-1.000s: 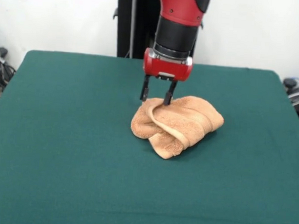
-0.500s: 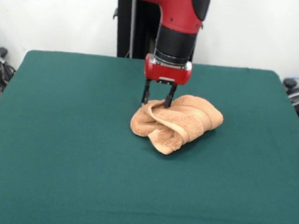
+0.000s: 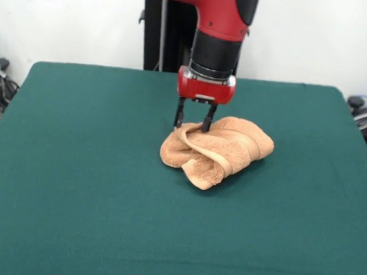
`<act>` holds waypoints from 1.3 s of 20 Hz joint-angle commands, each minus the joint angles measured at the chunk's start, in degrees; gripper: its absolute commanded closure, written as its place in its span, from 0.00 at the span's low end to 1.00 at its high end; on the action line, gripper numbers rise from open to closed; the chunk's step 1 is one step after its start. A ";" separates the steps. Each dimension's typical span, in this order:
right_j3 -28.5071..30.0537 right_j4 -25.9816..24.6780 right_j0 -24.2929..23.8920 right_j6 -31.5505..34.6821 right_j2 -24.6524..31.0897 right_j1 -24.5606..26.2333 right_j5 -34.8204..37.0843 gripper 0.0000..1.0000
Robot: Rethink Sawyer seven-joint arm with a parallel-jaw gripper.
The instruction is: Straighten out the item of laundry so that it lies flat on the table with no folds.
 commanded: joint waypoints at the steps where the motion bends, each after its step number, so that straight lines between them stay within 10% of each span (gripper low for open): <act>1: -2.55 1.04 1.67 8.64 1.24 2.43 -0.90 1.00; 26: 2.00 -3.36 -4.09 5.19 4.35 -4.64 1.22 1.00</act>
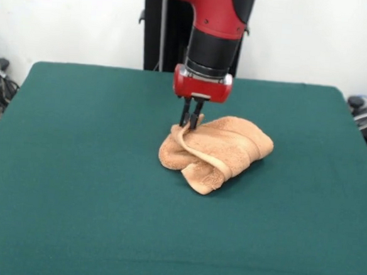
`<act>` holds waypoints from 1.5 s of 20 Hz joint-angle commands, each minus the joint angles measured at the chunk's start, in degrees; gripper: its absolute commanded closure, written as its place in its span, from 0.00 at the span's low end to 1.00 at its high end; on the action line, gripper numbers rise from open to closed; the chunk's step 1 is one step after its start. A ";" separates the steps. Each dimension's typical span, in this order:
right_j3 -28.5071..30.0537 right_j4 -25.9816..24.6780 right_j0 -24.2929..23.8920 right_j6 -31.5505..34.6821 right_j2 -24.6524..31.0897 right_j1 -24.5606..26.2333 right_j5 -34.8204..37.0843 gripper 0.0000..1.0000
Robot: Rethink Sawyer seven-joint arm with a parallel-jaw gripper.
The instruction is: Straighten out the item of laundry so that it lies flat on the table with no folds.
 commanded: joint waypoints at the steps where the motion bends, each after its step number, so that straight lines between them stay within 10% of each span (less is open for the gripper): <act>1: 2.41 -3.43 -3.36 4.73 4.80 -5.05 2.17 1.00; 9: 8.08 -2.06 -6.29 1.48 8.36 -18.35 13.15 1.00; 30: 7.51 0.30 -1.58 4.06 7.31 -27.28 25.68 1.00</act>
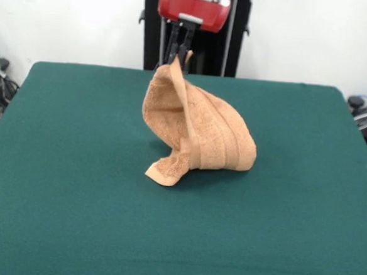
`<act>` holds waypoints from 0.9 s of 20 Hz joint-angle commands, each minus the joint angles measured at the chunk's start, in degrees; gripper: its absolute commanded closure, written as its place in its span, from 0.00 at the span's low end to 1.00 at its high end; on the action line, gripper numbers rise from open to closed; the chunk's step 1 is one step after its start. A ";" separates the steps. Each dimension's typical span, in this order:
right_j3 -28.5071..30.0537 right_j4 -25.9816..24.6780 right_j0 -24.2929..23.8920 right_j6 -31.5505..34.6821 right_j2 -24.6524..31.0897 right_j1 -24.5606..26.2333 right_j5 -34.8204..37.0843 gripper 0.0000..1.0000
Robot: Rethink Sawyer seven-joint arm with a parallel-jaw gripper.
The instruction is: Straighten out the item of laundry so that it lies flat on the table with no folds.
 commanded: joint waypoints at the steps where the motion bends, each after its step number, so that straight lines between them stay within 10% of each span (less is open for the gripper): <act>1: 2.91 1.61 3.73 4.59 2.81 -4.52 9.88 1.00; 18: -0.95 6.20 18.91 14.76 -3.36 -11.27 23.32 1.00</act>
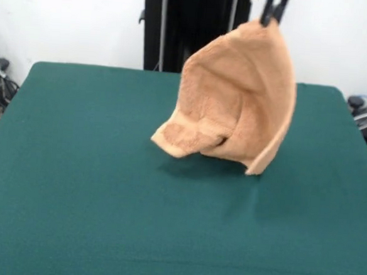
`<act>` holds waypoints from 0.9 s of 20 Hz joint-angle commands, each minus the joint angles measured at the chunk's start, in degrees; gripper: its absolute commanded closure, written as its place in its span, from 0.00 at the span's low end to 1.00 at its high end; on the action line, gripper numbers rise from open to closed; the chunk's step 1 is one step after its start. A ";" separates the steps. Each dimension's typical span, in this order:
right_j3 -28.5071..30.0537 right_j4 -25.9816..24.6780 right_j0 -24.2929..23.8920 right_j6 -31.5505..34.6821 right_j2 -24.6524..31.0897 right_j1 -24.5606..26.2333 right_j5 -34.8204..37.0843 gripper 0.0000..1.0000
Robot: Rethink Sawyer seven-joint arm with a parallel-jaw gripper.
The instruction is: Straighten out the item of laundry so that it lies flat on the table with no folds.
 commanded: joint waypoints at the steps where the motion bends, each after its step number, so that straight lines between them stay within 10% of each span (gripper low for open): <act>1: 0.03 2.94 2.65 14.66 -2.89 -2.23 6.35 1.00; 18: 4.84 3.01 -11.77 -0.04 2.26 -2.88 2.89 1.00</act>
